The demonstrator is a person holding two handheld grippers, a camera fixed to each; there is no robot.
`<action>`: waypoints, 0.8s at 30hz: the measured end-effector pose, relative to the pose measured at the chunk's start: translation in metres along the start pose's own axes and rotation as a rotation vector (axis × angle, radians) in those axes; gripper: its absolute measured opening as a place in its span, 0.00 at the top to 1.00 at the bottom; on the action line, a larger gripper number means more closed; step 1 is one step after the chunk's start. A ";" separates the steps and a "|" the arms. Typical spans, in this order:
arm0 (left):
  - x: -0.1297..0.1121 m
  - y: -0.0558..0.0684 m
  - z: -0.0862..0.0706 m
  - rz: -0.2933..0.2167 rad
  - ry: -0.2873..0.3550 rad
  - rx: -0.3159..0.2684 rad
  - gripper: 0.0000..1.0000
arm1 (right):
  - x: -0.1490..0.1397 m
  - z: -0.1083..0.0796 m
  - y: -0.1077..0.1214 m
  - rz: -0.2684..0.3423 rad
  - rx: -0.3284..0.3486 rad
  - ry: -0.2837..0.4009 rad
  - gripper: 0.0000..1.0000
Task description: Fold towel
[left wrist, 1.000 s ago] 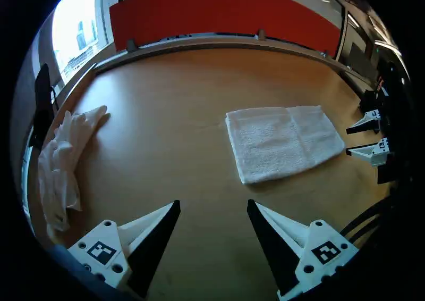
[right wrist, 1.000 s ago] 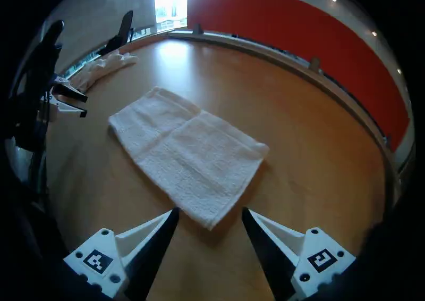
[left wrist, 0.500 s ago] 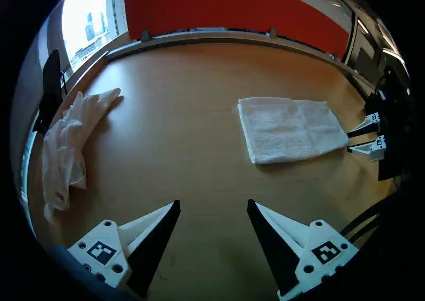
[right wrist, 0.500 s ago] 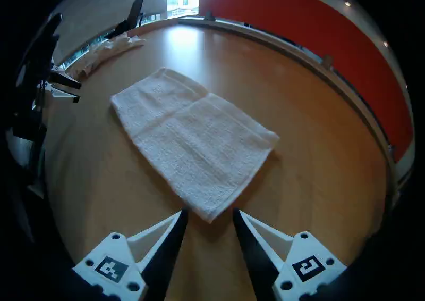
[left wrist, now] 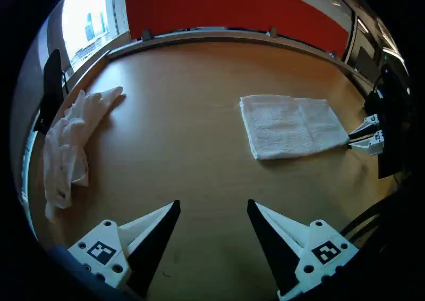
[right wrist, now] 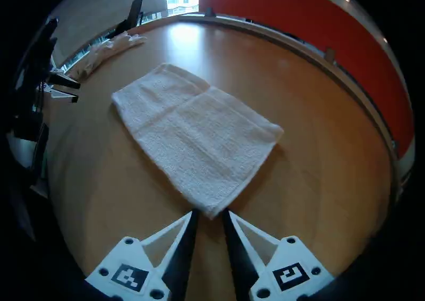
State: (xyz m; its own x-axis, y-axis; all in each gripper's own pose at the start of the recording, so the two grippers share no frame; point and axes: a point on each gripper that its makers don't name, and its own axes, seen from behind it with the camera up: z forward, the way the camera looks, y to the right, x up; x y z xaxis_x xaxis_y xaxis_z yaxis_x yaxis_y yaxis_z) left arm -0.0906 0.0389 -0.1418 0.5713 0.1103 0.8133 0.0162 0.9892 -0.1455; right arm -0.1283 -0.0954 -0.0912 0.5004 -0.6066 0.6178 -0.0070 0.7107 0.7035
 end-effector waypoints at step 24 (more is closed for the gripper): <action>0.004 -0.003 -0.002 0.000 0.007 -0.010 0.06 | 0.022 -0.032 0.013 0.008 -0.070 0.066 0.96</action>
State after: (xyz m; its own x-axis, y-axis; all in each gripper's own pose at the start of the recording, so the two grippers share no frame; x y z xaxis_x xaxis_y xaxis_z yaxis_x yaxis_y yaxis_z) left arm -0.0866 0.0366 -0.1395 0.5771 0.1092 0.8093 0.0246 0.9882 -0.1509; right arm -0.0894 -0.0877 -0.0797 0.5563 -0.5775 0.5975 0.0477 0.7400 0.6709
